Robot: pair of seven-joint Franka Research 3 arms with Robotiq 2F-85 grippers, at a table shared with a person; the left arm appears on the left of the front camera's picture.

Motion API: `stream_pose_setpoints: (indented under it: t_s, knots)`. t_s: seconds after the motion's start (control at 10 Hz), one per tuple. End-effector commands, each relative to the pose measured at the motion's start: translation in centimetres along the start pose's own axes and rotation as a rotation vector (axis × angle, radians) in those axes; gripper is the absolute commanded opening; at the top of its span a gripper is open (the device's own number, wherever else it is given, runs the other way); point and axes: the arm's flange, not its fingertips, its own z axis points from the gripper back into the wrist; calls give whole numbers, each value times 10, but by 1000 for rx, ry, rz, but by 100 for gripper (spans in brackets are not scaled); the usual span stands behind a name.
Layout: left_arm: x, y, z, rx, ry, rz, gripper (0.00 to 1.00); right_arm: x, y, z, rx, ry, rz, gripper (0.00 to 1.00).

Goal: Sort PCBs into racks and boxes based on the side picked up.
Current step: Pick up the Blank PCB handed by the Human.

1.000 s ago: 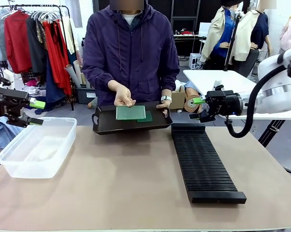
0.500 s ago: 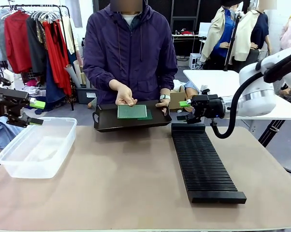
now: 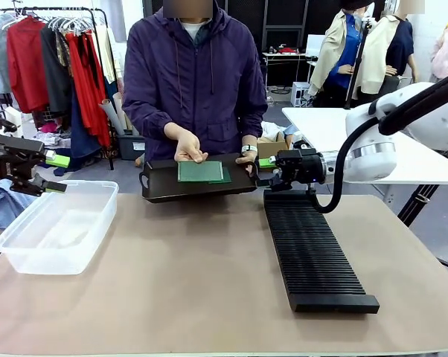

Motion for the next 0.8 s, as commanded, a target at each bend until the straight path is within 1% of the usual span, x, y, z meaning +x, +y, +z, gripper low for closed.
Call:
stream_pose_setpoints:
  t_s: [0.0,0.4,0.7]
  knots:
    - [0,-2,2,-9,0,1,100,15,-6,-19,20,-26,24,100]
    - [0,-2,2,-9,0,1,100,32,-20,-58,36,4,-4,100]
    - [0,-2,2,-9,0,1,100,39,-30,-84,76,16,-23,100]
